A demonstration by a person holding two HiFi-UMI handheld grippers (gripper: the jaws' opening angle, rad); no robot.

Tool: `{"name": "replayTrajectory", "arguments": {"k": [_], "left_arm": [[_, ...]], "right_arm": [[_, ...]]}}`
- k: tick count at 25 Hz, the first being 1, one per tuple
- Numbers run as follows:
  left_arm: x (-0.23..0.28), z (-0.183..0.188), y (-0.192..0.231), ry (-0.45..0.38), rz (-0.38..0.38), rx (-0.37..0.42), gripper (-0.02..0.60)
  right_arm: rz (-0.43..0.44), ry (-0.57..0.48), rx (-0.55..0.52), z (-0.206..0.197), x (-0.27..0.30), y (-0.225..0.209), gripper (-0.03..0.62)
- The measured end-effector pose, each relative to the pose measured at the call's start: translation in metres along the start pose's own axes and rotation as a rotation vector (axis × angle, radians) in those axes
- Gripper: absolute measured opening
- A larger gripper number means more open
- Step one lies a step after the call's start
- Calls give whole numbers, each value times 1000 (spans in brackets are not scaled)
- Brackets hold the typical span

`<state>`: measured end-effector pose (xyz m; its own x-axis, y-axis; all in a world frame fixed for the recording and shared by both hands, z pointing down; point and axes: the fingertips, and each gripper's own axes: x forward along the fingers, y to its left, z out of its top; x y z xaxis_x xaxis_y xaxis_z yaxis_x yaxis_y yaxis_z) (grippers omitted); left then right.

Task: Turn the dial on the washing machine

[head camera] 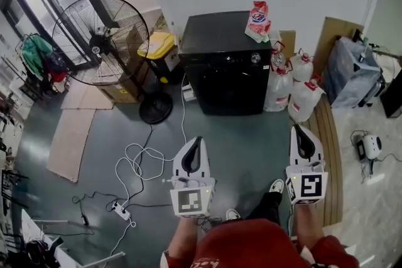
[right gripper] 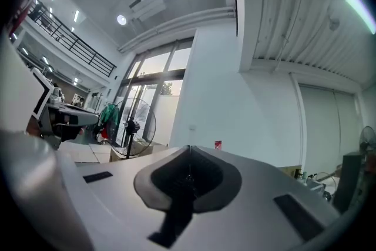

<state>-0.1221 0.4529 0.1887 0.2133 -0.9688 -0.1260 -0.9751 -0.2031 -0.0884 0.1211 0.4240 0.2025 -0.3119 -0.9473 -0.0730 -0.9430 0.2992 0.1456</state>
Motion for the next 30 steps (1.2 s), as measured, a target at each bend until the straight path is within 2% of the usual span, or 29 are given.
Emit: {"name": "replayTrajectory", "arguments": {"k": [10,21,30], "left_arm": [[67,-13,-33,40,16,3,9],[157,-13,-75,32,16,-1,9],[243,-21,-130,31,-22,-13,9]], "right_arm": [[-2,36,10,-20,46,-62,9],[-1,34,14,-33,102,-137,9],[-36,45,-18,-45,137,-223,9]]}}
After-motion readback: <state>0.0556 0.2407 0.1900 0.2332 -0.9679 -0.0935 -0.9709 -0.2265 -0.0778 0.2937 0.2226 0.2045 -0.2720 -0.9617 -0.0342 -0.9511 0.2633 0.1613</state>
